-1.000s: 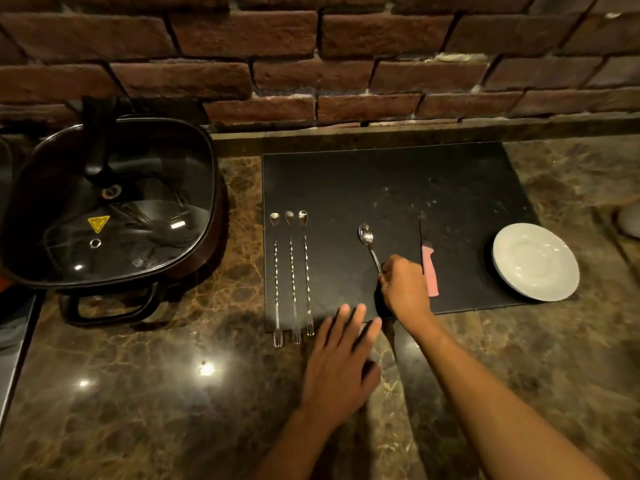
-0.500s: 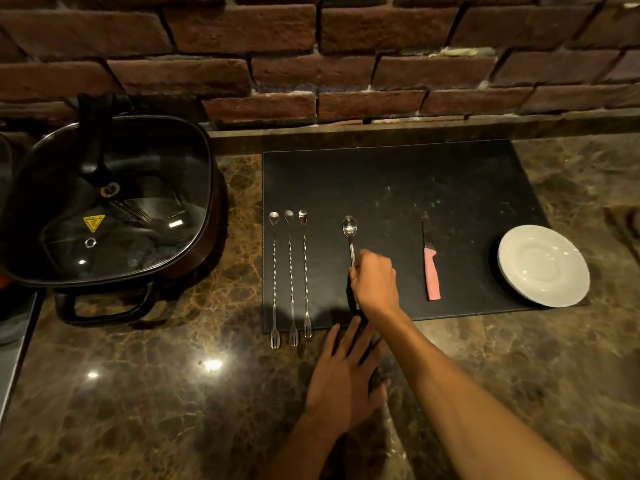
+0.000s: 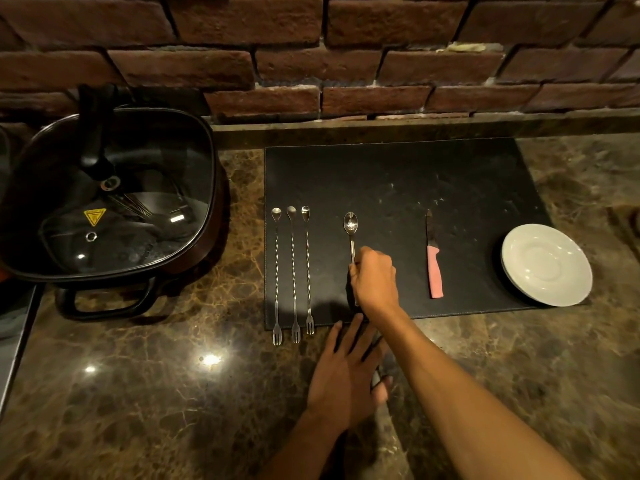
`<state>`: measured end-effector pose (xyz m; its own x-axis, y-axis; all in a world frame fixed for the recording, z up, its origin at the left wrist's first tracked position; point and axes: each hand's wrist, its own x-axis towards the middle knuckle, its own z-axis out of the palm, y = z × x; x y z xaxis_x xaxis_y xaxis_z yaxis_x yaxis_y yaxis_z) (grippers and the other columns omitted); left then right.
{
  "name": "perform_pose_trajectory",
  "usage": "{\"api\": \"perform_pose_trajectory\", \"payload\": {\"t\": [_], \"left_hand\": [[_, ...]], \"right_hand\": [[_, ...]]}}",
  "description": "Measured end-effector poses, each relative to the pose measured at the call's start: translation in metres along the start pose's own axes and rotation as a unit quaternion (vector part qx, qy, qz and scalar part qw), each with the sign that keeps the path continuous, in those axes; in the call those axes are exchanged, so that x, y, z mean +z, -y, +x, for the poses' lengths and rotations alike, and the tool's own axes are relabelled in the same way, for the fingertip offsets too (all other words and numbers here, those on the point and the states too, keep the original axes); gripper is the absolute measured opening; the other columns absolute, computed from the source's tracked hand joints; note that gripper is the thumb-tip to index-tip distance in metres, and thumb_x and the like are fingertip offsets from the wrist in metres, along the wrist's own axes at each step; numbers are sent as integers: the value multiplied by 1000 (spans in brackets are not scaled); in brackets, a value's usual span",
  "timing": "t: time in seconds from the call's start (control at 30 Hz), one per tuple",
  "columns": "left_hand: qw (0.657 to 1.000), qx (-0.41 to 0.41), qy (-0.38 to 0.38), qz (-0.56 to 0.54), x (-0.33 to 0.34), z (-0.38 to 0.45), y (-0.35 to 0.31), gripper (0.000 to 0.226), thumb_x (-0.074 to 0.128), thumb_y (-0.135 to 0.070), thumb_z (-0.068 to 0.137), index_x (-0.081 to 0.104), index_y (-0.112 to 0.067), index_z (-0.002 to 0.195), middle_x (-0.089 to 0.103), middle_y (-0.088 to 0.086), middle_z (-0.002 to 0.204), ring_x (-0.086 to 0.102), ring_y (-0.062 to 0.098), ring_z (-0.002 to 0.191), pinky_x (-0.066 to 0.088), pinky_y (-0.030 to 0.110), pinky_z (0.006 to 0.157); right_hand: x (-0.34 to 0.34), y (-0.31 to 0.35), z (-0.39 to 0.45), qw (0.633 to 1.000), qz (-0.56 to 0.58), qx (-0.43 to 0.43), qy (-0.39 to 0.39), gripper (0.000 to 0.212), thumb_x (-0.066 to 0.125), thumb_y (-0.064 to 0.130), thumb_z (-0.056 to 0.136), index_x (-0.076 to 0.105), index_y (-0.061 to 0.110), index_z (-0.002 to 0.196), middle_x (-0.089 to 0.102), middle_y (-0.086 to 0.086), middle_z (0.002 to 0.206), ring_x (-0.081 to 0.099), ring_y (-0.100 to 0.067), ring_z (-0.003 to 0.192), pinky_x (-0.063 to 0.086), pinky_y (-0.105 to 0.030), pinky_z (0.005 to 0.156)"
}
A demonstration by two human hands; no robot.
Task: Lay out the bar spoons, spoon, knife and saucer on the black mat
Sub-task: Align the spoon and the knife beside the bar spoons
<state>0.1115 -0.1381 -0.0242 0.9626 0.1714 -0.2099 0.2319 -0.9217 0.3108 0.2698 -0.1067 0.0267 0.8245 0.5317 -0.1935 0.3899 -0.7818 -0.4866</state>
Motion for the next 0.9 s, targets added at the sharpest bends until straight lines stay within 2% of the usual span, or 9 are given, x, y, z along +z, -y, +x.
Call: {"api": "perform_pose_trajectory", "payload": {"t": [0.1,0.27,0.43,0.53,0.6,0.7,0.8,0.9], "left_hand": [[1000,-2,-6,1,1,-1,0,65,46,-59,92,48,-27,149,38,4,163,23,29,155,22,56,123],[1000,-2,-17,-1,1,0,-1,65,45,-59,93,47,-27,149,37,4,163,23,29,155,10,52,120],[1000,-1,-25,-2,3,0,-1,65,48,-59,91,45,-27,148,41,5,161,29,30,153,17,52,118],[1000,2,-15,17,7,0,1,67,42,-60,96,39,-26,154,32,6,165,23,31,154,16,54,122],[999,2,-6,32,8,0,1,68,39,-61,97,38,-26,155,30,7,166,22,31,155,13,55,121],[999,-6,-10,35,8,1,0,68,42,-61,96,38,-28,155,29,5,166,22,29,154,11,53,120],[999,-9,-17,36,8,1,0,68,44,-62,95,40,-30,154,30,4,166,24,28,154,13,52,120],[999,-7,-13,35,8,1,0,68,42,-63,96,39,-30,154,29,4,166,23,28,154,14,53,119]], "right_hand": [[0,0,1,1000,4,3,-2,8,57,11,92,60,4,96,63,-17,98,62,-36,89,46,-37,66],[2,-3,3,1000,5,6,-5,8,58,12,92,60,6,96,63,-16,97,62,-35,88,39,-33,64],[1,-7,7,999,45,24,5,13,61,22,91,61,9,91,63,-12,94,61,-32,87,40,-32,66],[-16,-18,14,997,73,27,-31,14,59,24,91,65,13,87,65,-6,85,62,-28,83,43,-31,66],[-32,-33,18,995,65,24,-71,13,57,19,91,67,10,89,68,-11,88,65,-30,84,52,-39,71],[-53,-62,20,990,1,52,-130,14,59,17,91,64,6,98,63,-18,100,61,-36,92,52,-43,78],[-61,-87,17,989,-57,82,-112,21,63,20,89,62,2,99,56,-22,108,56,-41,95,48,-44,80],[-55,-100,10,990,-55,93,-86,23,64,17,89,61,1,105,56,-23,108,57,-40,94,48,-44,81]]}}
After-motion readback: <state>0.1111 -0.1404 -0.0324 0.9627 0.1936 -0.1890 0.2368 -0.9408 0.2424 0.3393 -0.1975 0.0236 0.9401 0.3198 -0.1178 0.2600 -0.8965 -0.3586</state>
